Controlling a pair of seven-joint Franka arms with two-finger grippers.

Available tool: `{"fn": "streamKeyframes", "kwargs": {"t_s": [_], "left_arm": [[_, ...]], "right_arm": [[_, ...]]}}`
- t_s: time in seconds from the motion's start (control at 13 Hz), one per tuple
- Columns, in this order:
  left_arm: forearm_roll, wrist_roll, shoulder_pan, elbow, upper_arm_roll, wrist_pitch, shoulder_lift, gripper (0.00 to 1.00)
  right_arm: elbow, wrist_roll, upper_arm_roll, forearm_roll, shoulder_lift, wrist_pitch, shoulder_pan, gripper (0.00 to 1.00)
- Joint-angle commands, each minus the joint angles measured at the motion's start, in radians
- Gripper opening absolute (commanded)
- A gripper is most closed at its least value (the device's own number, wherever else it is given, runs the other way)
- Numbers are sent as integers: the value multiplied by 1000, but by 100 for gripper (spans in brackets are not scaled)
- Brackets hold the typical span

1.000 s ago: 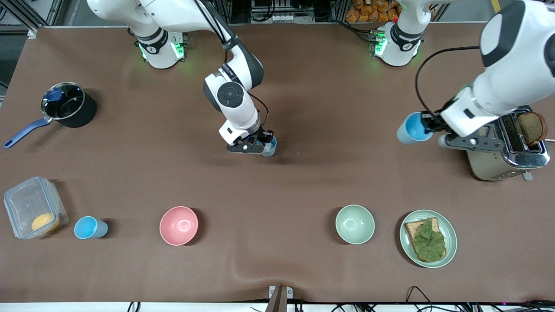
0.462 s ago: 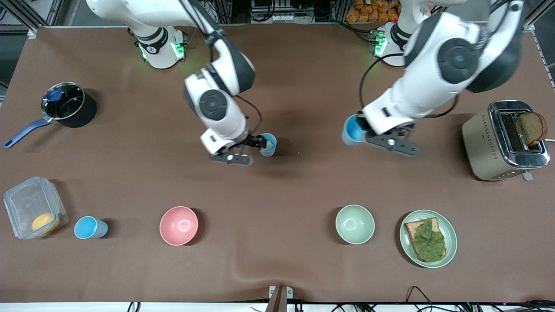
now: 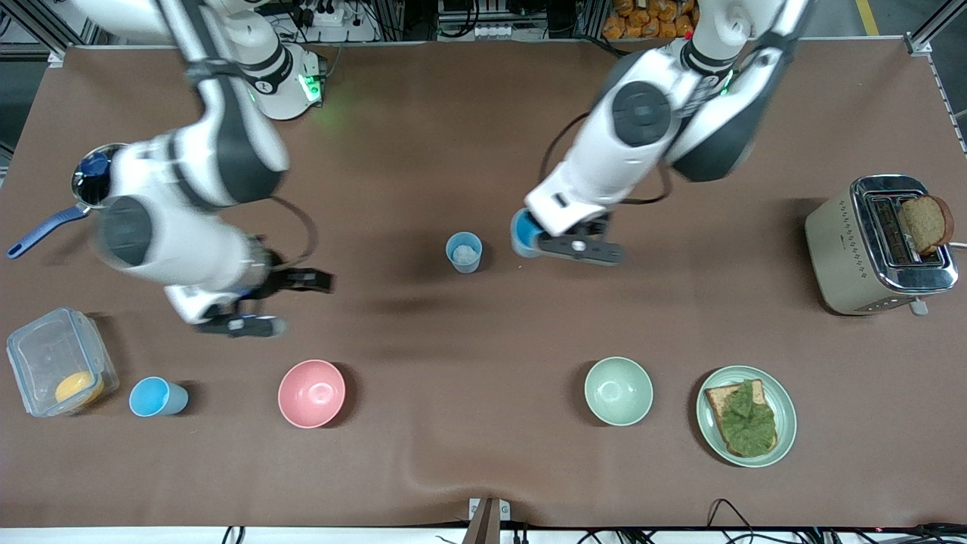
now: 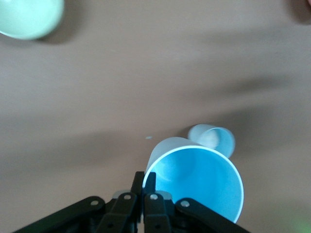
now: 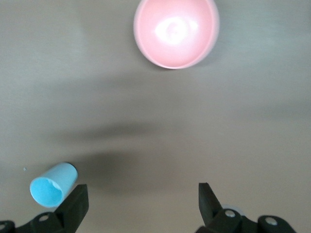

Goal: Stack blue cups with both arms
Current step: 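Withdraw the right gripper while the left gripper holds its cup above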

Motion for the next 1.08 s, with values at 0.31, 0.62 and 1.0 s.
{"fn": "streamKeyframes", "kwargs": {"t_s": [0.31,0.62,1.0], "left_arm": [[77,-214,-138,33,11,89,138,0],[83,-212,-149,33,11,116,176,0],[84,-237,-175,33,17,169,202,0]], "right_arm": [[-67,-67,2,-36,-241,-126,-105,100],[-236,-237,109,-76,-422,-126,-321,100],[-251,-374,187,-208,-461,-147,-443,100]]}}
